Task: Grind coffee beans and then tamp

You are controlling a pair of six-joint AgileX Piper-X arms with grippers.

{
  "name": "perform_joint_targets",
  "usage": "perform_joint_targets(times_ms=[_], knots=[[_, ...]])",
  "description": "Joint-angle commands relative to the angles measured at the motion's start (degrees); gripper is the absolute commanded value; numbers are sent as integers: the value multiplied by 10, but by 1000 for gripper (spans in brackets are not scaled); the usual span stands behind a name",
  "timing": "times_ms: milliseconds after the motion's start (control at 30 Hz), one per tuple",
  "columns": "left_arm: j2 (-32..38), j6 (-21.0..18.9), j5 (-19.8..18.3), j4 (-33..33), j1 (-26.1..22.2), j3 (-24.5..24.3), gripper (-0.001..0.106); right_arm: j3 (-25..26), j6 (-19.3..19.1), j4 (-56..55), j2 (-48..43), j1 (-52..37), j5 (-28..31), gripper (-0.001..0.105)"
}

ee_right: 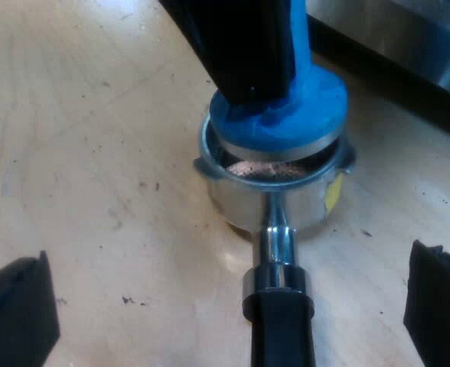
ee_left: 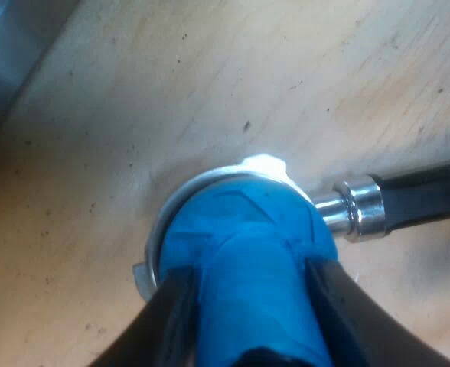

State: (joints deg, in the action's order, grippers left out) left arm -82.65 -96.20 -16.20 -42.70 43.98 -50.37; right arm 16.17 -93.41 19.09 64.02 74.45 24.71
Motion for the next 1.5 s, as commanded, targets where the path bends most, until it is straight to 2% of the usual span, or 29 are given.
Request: perform_joint_targets(times_ms=[33,367,900,1067,1200,1267,1333,1400,1500], knots=[[0,3,-4,10,3,-6,0,-1,-2,0,-3,-1,-5,93],[-2,5,-4,8,3,-6,0,-1,-2,0,-3,-1,-5,93],[-53,5,-4,-10,3,-6,0,-1,-2,0,-3,-1,-5,93],[-18,5,-4,-12,3,-12,0,-1,-2,0,-3,-1,-5,93],[36,5,-4,-13,1,-21,0,-1,-2,0,-3,-1,-5,93],[60,5,3,-25,0,-24,0,-1,-2,0,-3,-1,-5,93],[88,5,32,-51,-5,-24,0,2,-2,3,-5,-1,-7,93],[103,5,44,-74,-13,-24,0,11,-4,-2,-6,-1,-16,93],[129,5,44,-100,-46,-22,0,39,-22,-29,-10,-1,-20,93]])
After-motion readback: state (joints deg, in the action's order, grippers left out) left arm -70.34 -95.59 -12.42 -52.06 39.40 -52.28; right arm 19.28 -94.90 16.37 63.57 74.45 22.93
